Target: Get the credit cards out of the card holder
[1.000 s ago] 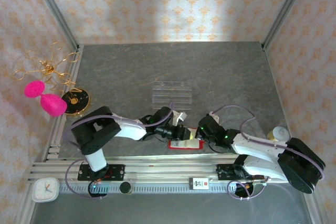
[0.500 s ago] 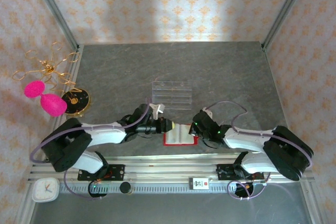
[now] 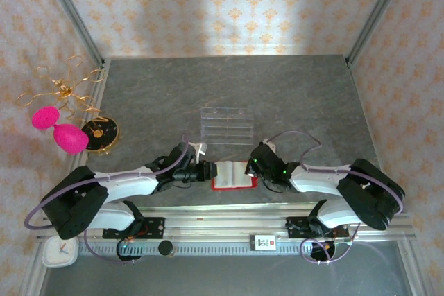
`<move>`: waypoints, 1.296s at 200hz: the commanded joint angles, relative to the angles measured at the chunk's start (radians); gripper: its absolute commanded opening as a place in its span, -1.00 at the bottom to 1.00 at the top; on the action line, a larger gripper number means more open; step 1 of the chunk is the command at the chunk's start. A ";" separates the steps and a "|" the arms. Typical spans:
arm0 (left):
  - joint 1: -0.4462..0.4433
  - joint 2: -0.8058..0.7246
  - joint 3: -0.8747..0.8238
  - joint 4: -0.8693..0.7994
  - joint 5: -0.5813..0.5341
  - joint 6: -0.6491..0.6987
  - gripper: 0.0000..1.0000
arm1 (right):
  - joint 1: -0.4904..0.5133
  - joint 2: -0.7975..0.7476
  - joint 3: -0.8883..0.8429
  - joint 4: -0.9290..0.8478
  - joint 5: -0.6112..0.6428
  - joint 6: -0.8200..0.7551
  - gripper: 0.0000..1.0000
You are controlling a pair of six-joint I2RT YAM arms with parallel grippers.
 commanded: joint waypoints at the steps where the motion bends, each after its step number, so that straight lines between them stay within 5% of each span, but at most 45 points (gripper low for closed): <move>1: -0.005 0.022 -0.004 0.001 0.012 0.022 -0.36 | 0.006 0.044 -0.007 -0.044 -0.033 -0.011 -0.97; 93: -0.050 0.069 0.059 -0.005 0.000 0.033 -0.38 | 0.006 0.033 -0.017 -0.045 -0.031 -0.010 -0.97; 191: -0.109 0.074 0.142 -0.157 -0.158 0.101 -0.43 | 0.006 0.040 -0.020 -0.031 -0.043 -0.011 -0.97; 259: -0.116 0.088 0.123 0.019 -0.031 0.036 -0.41 | 0.006 0.042 -0.018 -0.024 -0.056 -0.017 -0.95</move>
